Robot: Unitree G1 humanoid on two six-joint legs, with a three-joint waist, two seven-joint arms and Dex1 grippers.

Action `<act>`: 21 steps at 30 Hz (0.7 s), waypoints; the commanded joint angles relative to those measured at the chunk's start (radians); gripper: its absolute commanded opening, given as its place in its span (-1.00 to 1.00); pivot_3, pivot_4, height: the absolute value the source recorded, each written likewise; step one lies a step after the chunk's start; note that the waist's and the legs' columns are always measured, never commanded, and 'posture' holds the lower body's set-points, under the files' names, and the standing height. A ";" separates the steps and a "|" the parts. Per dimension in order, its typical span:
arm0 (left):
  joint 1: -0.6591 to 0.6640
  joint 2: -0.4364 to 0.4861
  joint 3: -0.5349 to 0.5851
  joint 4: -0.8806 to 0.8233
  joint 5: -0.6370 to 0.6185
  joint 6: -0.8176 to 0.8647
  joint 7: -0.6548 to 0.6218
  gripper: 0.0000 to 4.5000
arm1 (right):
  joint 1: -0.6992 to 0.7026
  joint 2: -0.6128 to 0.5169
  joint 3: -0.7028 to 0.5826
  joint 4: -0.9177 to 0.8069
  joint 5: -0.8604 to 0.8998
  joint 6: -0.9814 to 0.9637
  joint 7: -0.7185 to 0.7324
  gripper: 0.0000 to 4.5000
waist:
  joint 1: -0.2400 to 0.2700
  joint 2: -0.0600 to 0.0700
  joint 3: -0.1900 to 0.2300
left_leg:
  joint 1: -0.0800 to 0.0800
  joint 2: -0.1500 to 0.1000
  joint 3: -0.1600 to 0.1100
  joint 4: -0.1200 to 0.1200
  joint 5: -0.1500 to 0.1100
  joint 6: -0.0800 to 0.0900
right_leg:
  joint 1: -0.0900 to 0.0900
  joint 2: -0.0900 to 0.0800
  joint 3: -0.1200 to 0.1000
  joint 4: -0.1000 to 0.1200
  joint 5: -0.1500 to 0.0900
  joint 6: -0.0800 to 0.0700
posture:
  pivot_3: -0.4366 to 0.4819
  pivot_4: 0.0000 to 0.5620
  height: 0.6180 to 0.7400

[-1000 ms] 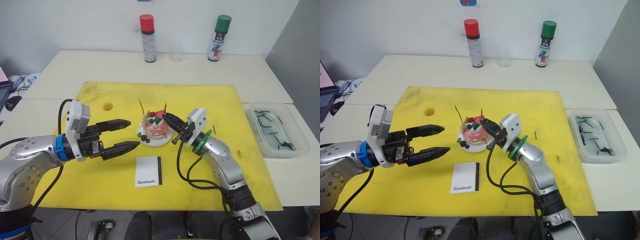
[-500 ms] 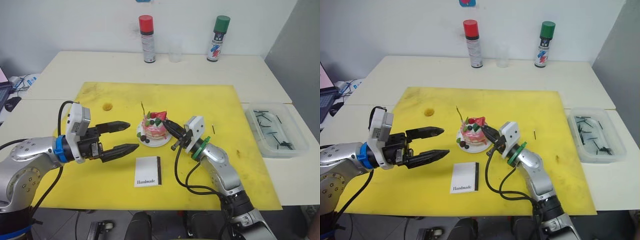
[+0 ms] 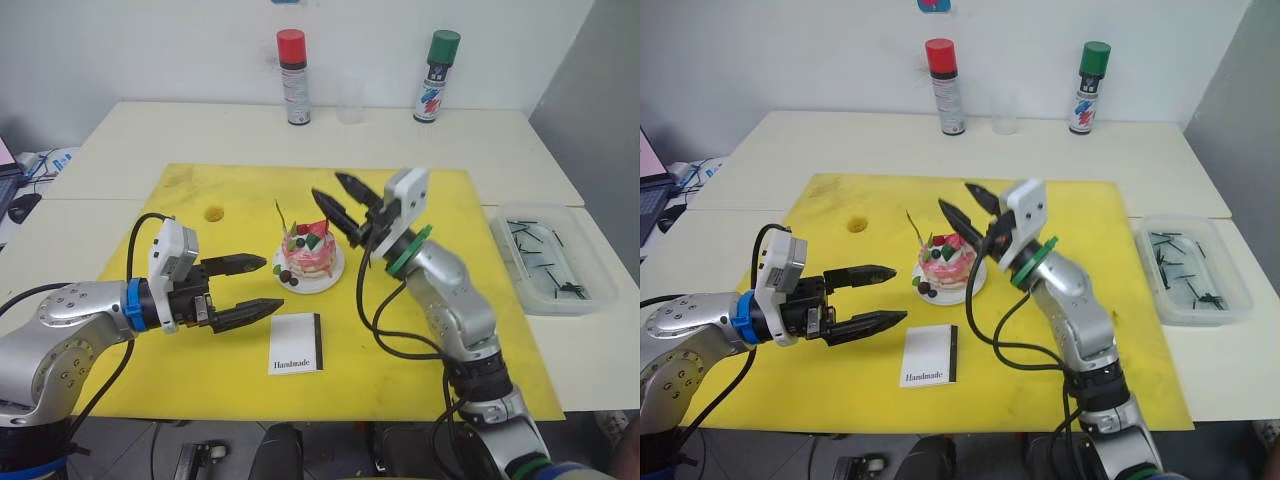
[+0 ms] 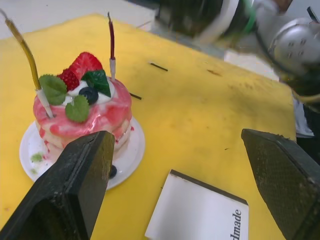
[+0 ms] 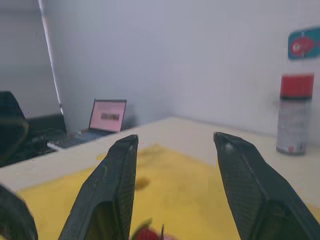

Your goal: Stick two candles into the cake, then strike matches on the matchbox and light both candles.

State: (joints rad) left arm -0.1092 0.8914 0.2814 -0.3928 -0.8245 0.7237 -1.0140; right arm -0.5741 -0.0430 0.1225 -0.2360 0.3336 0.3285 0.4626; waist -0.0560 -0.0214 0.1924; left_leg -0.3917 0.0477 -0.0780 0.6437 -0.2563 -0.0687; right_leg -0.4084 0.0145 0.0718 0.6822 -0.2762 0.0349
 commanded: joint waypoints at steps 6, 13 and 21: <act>0.057 0.234 0.120 0.160 -0.252 0.472 -0.057 1.00 | 0.052 -0.319 -0.067 -0.217 0.084 0.177 0.158 0.13 | 0.002 0.002 0.001 | -0.003 -0.001 0.000 0.000 0.000 0.000 | -0.002 -0.002 -0.001 -0.001 -0.001 0.000 | -0.05 -0.47 1.00; 0.050 0.205 0.054 0.185 -0.358 0.738 0.027 1.00 | 0.190 -0.535 -0.031 -0.343 0.195 0.318 0.322 -0.44 | -0.001 0.003 0.002 | -0.002 -0.001 0.000 -0.001 0.000 0.000 | -0.003 -0.001 0.000 0.000 -0.002 -0.002 | -0.05 -0.47 1.00; -0.049 0.012 0.028 0.284 -0.374 0.875 0.191 1.00 | 0.217 -0.598 0.048 -0.356 0.265 0.477 0.366 -0.97 | 0.000 0.002 0.002 | -0.002 0.000 -0.001 0.001 0.000 0.000 | -0.002 0.000 0.000 0.000 0.000 0.001 | -0.05 -0.47 1.00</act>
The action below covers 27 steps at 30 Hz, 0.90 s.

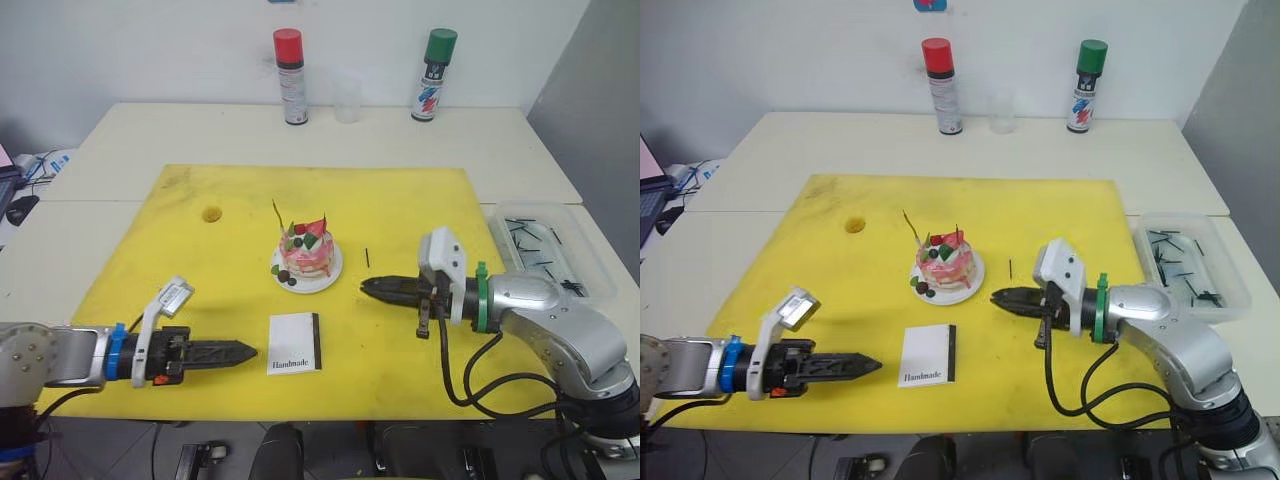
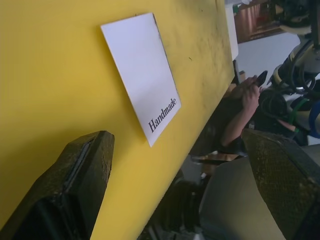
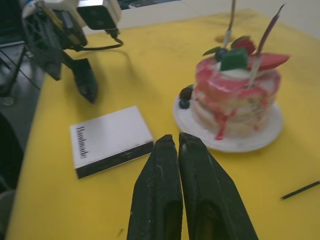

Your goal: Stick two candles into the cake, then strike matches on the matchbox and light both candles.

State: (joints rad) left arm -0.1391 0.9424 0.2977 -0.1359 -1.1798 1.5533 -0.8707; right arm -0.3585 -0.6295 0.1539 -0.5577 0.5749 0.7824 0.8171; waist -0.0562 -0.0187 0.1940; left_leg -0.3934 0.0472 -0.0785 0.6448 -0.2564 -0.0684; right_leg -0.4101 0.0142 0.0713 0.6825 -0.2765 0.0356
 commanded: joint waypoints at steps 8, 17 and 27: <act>-0.057 -0.143 0.025 0.064 -0.067 0.061 0.145 1.00 | -0.028 -0.042 0.135 0.018 -0.080 -0.033 0.064 -0.97 | 0.009 0.000 0.000 | 0.000 -0.001 0.000 0.000 0.000 0.000 | 0.000 -0.001 0.000 -0.001 0.000 0.000 | -0.05 -0.47 1.00; -0.078 -0.191 0.012 0.100 -0.069 0.061 0.172 1.00 | -0.047 -0.032 0.216 0.051 -0.140 -0.040 0.093 -0.97 | 0.021 0.000 -0.001 | 0.000 -0.002 0.000 0.001 0.000 -0.001 | 0.001 -0.002 0.000 -0.001 0.001 0.001 | -0.05 -0.47 1.00; -0.141 -0.279 -0.022 0.108 -0.063 0.061 0.254 1.00 | -0.093 0.008 0.314 0.122 -0.222 -0.059 0.110 -0.97 | 0.027 0.000 -0.001 | 0.001 -0.002 -0.001 0.002 0.001 -0.001 | 0.003 -0.002 0.000 -0.001 0.002 0.003 | -0.05 -0.47 1.00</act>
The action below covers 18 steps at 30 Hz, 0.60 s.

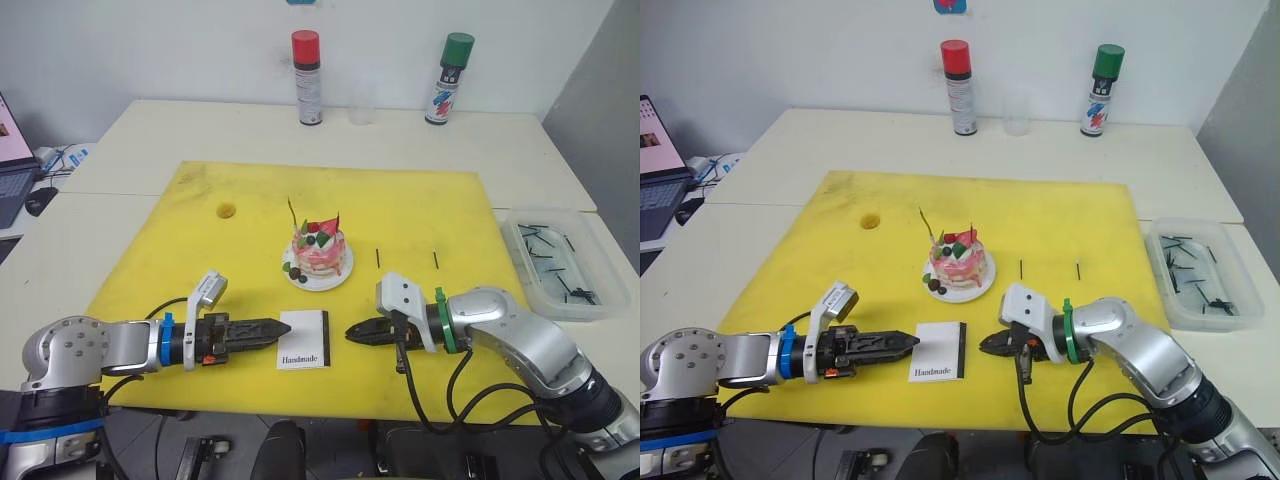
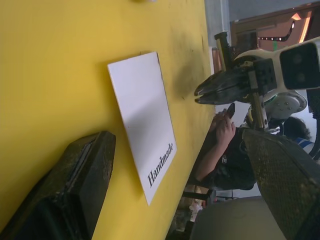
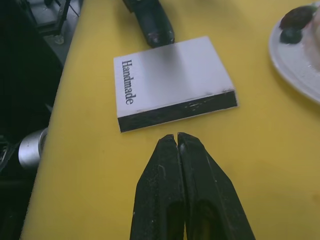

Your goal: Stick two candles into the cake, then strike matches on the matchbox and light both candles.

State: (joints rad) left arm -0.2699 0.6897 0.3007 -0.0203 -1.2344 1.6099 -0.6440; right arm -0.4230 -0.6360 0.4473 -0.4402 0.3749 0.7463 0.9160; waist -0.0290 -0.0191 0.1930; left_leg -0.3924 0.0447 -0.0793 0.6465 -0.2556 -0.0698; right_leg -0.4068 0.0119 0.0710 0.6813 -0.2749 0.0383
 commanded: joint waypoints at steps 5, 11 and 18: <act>0.014 -0.055 -0.056 -0.038 -0.001 0.004 0.089 1.00 | -0.086 0.068 0.074 0.075 -0.069 -0.001 0.005 -0.97 | 0.000 0.001 -0.001 | 0.001 0.000 0.000 0.000 0.000 0.000 | 0.001 0.000 0.000 0.000 0.000 0.000 | -0.05 -0.47 1.00; -0.002 -0.089 -0.050 -0.037 -0.008 0.004 0.146 1.00 | -0.110 0.124 0.117 0.109 -0.102 0.005 0.000 -0.97 | 0.003 0.002 -0.003 | 0.001 -0.003 0.000 0.000 0.000 -0.001 | 0.002 -0.003 0.000 -0.001 0.000 0.001 | -0.05 -0.47 1.00; 0.009 -0.118 -0.045 -0.039 -0.035 0.004 0.205 1.00 | -0.124 0.176 0.124 0.114 -0.126 -0.010 -0.002 -0.97 | 0.003 0.002 -0.003 | 0.001 -0.006 -0.001 0.000 0.003 -0.006 | 0.002 -0.006 0.000 -0.001 0.002 0.004 | -0.05 -0.47 1.00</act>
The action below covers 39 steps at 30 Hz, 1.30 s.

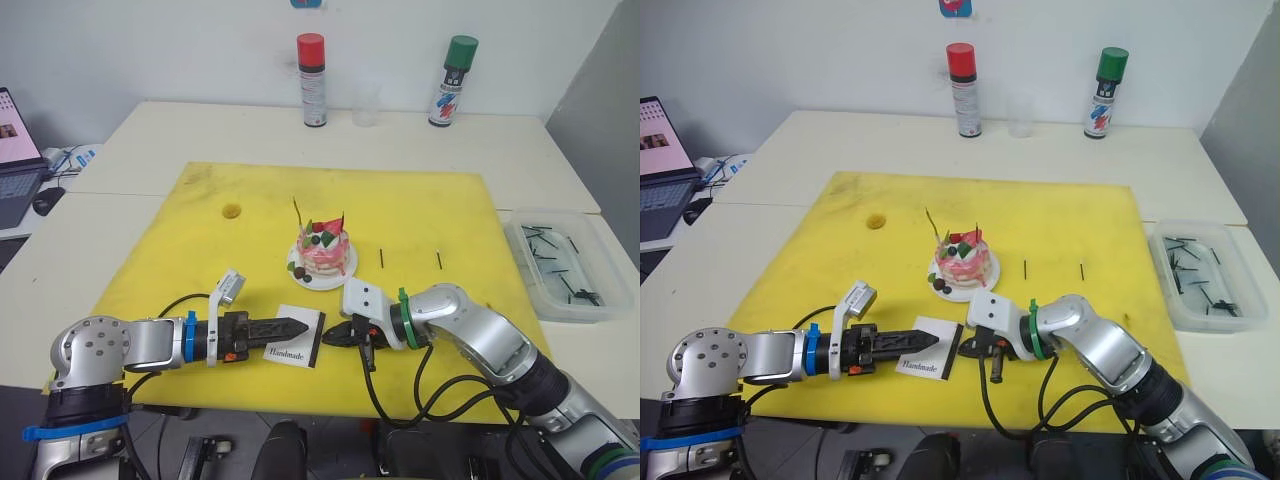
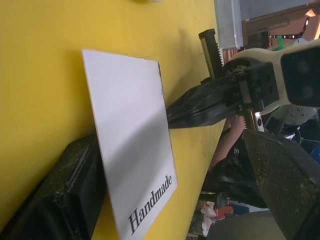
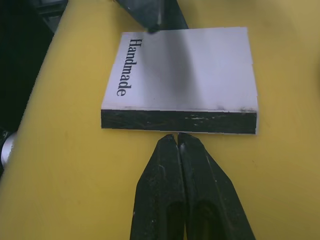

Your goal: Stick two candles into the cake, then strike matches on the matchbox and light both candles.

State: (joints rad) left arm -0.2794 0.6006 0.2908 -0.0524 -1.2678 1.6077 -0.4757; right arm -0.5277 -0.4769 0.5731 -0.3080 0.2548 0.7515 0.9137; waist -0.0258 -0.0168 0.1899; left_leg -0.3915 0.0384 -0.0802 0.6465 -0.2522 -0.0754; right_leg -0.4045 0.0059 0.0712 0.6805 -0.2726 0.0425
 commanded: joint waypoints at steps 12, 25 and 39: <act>0.037 -0.056 -0.043 -0.034 0.073 -0.027 0.081 0.43 | -0.017 0.026 -0.013 -0.011 -0.037 -0.036 0.009 -1.00 | 0.000 0.000 -0.001 | 0.000 -0.001 0.000 0.000 0.001 0.000 | 0.000 -0.001 0.000 0.000 0.001 0.001 | -0.05 -0.47 1.00; -0.096 -0.058 0.004 -0.058 -0.122 0.007 0.082 -0.98 | -0.074 -0.120 -0.218 -0.178 0.104 0.137 0.057 -1.00 | -0.006 -0.001 -0.001 | -0.003 -0.002 -0.002 -0.001 0.001 0.000 | -0.002 -0.001 -0.001 -0.001 0.001 0.001 | -0.05 -0.47 1.00; 0.094 -0.174 -0.050 -0.069 -0.162 -0.086 0.367 -0.65 | -0.010 -0.214 -0.201 -0.186 0.086 0.094 0.037 -1.00 | -0.015 -0.001 -0.001 | -0.003 -0.002 -0.001 -0.002 0.001 0.001 | -0.003 -0.001 0.000 -0.002 0.000 0.000 | -0.05 -0.47 1.00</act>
State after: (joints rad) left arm -0.2231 0.4170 0.2592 -0.1189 -1.4464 1.5140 -0.1230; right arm -0.5192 -0.6966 0.3779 -0.4920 0.3526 0.8726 0.9602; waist -0.0412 -0.0178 0.1893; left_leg -0.3945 0.0366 -0.0811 0.6446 -0.2514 -0.0748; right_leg -0.4077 0.0050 0.0715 0.6788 -0.2728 0.0423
